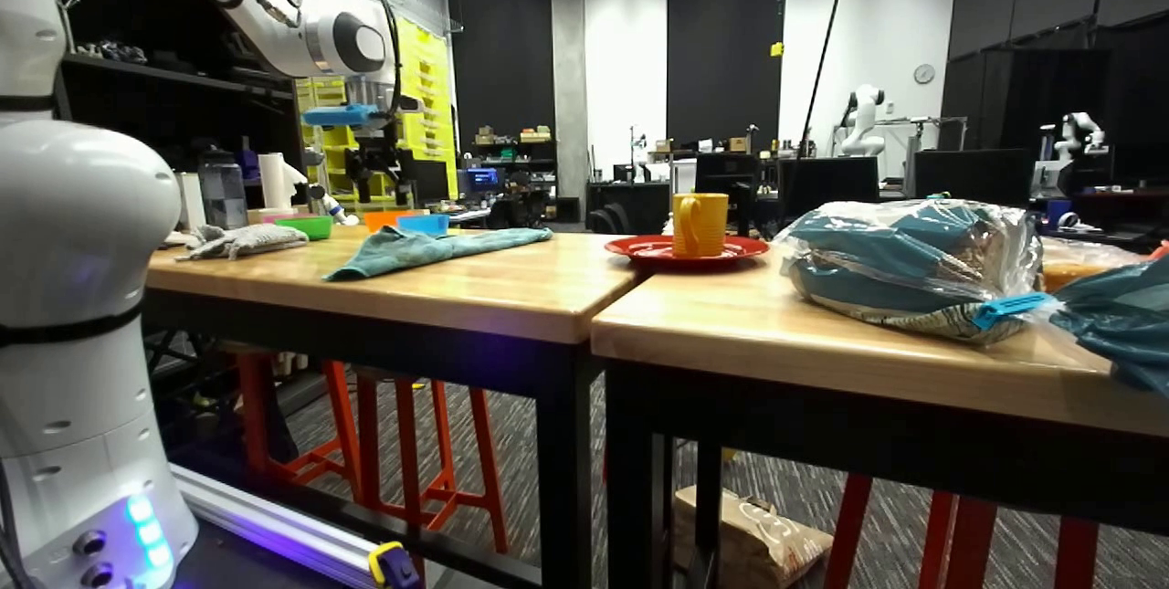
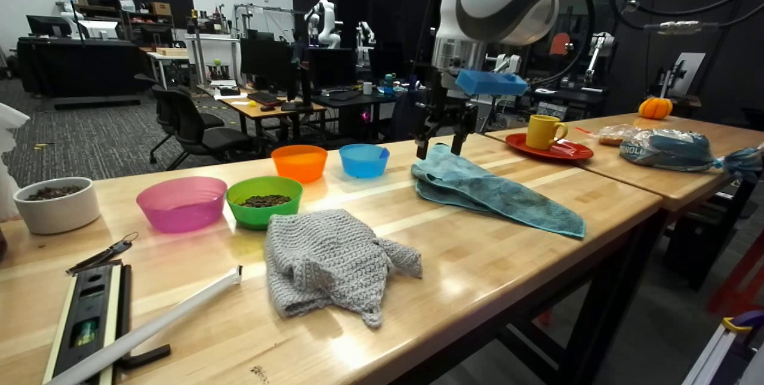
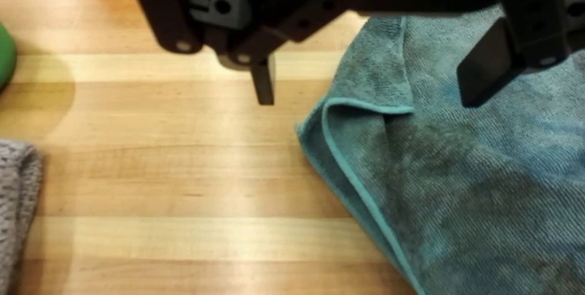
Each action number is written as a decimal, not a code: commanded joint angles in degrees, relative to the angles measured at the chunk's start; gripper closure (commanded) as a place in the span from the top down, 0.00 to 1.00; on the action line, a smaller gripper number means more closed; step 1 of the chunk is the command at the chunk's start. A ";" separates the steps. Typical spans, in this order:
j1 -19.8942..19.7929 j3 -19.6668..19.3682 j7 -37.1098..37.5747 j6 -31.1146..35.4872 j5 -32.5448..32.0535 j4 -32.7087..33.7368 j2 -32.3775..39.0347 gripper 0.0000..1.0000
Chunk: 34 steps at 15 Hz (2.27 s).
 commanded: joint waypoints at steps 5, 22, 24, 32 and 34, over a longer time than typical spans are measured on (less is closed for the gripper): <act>-1.99 -4.50 -10.45 4.56 6.53 -12.21 -13.79 1.00; -5.43 -15.38 -31.16 -0.59 18.24 -13.22 -15.27 1.00; -5.70 -14.96 -30.16 -1.49 17.73 -14.47 -16.51 1.00; -7.51 -15.24 -27.45 -6.26 16.52 -21.67 -20.31 1.00; -8.19 -15.06 -26.75 -6.45 15.88 -23.33 -20.85 1.00</act>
